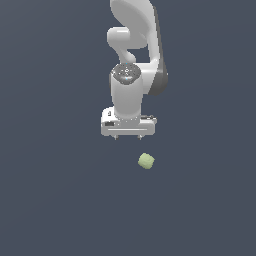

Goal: Pick up the object and move it to a goal position.

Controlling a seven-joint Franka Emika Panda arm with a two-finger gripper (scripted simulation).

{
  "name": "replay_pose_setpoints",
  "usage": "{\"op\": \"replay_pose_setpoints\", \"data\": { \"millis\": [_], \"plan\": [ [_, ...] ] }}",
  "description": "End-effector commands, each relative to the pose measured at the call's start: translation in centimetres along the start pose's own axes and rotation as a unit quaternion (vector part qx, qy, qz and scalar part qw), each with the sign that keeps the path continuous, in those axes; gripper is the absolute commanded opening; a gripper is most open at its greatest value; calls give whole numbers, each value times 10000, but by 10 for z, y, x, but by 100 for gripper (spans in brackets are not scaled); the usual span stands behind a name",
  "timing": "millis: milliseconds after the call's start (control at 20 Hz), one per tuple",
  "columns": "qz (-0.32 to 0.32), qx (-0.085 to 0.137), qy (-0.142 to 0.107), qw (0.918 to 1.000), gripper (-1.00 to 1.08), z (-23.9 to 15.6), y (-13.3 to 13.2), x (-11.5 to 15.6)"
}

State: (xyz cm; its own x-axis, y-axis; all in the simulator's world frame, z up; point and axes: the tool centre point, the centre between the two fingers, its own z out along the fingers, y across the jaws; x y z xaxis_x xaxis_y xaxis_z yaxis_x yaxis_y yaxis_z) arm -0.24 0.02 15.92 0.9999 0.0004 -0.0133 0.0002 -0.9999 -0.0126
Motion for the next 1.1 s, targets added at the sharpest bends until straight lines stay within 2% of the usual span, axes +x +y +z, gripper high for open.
{"op": "replay_pose_setpoints", "data": {
  "millis": [0, 1050],
  "plan": [
    [0, 0, 0, 10000, 100, 0, 0, 0],
    [424, 36, 8, 9991, 100, 15, -13, 6]
  ]
}}
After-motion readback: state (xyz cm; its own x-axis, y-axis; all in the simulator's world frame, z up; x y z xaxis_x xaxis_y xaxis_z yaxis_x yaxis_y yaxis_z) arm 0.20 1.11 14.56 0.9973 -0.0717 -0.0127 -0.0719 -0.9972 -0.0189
